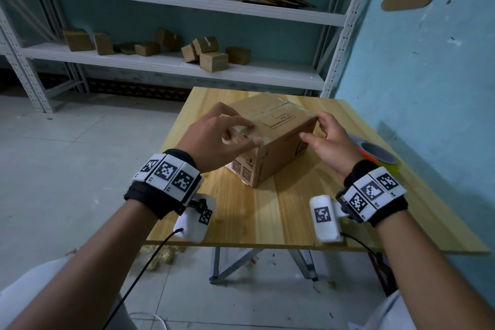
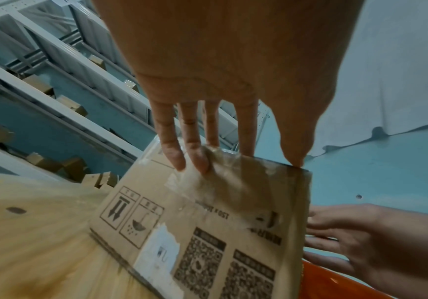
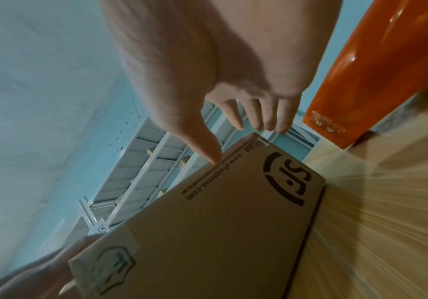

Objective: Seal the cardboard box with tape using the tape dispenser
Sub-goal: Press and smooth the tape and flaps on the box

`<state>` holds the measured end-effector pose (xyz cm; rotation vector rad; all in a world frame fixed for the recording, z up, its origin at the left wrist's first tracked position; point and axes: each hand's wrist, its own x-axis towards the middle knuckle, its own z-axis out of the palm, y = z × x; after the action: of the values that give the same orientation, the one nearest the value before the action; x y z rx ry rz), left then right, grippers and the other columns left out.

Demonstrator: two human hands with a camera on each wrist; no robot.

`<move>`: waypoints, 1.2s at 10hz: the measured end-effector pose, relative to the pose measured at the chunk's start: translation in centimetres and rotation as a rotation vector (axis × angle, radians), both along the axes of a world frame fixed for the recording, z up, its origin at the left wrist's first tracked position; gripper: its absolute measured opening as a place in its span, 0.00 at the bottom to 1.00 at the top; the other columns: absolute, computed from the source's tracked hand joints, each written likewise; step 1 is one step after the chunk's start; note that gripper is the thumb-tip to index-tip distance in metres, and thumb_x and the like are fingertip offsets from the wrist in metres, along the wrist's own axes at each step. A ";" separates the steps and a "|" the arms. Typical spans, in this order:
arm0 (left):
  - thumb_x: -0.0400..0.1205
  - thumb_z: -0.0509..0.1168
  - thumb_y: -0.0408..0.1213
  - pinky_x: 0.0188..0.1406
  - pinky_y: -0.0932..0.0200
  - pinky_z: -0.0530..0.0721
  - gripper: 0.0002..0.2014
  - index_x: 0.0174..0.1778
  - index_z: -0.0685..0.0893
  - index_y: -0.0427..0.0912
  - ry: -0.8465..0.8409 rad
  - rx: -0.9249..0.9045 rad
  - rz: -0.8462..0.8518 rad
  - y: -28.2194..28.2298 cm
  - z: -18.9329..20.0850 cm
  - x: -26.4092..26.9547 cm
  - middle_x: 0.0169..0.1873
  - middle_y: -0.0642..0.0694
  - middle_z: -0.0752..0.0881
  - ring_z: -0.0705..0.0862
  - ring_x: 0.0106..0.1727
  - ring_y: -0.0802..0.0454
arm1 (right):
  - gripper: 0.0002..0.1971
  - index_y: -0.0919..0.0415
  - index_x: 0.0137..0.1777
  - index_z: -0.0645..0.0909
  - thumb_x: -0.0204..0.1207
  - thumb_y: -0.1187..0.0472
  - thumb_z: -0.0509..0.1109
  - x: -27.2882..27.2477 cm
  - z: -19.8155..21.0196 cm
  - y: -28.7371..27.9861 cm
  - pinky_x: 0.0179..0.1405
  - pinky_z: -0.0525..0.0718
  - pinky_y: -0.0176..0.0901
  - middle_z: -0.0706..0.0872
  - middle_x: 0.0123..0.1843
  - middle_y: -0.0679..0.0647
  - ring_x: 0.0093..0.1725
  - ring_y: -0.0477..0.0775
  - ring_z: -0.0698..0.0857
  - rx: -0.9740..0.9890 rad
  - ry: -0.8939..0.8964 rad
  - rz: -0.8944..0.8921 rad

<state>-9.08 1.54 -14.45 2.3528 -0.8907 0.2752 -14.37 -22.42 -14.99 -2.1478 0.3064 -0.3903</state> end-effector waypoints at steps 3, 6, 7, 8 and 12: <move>0.78 0.63 0.60 0.63 0.51 0.77 0.27 0.70 0.79 0.52 0.018 0.040 0.239 1.3 -0.2 1.1 0.72 0.48 0.69 0.75 0.67 0.46 | 0.10 0.58 0.57 0.85 0.82 0.54 0.69 -0.4 -0.2 -0.3 0.64 0.84 0.52 0.87 0.53 0.53 0.55 0.50 0.85 -0.040 -0.178 0.005; 0.82 0.61 0.36 0.72 0.38 0.69 0.17 0.65 0.83 0.54 -0.141 0.050 0.199 0.8 -0.1 0.8 0.72 0.47 0.72 0.66 0.72 0.40 | 0.09 0.62 0.50 0.84 0.75 0.58 0.77 -0.7 -0.2 1.4 0.55 0.87 0.50 0.88 0.48 0.56 0.49 0.53 0.87 -0.053 -0.129 0.224; 0.84 0.59 0.41 0.70 0.42 0.68 0.17 0.68 0.80 0.57 -0.140 0.087 0.120 -0.3 0.1 0.0 0.70 0.52 0.74 0.68 0.70 0.44 | 0.23 0.53 0.66 0.78 0.72 0.52 0.79 -0.4 -0.4 1.8 0.49 0.79 0.32 0.79 0.62 0.47 0.55 0.38 0.81 -0.162 -0.077 0.246; 0.84 0.58 0.48 0.69 0.46 0.68 0.18 0.70 0.78 0.57 -0.123 0.104 0.074 -1.1 0.0 -0.5 0.70 0.54 0.76 0.70 0.70 0.48 | 0.28 0.45 0.73 0.75 0.73 0.52 0.78 -0.5 -0.2 2.0 0.46 0.75 0.26 0.73 0.66 0.47 0.57 0.34 0.78 -0.171 -0.075 0.280; 0.83 0.60 0.51 0.67 0.48 0.68 0.18 0.69 0.79 0.56 -0.128 0.103 0.059 -1.1 -0.4 -0.3 0.68 0.55 0.78 0.71 0.69 0.48 | 0.20 0.42 0.67 0.82 0.77 0.58 0.75 -0.7 -0.2 2.1 0.51 0.76 0.29 0.77 0.61 0.47 0.58 0.40 0.80 -0.130 -0.107 0.340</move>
<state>-9.36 0.44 -14.88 2.4821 -0.9154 0.4175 -15.10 -20.35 -15.21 -2.2437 -0.1485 -0.3328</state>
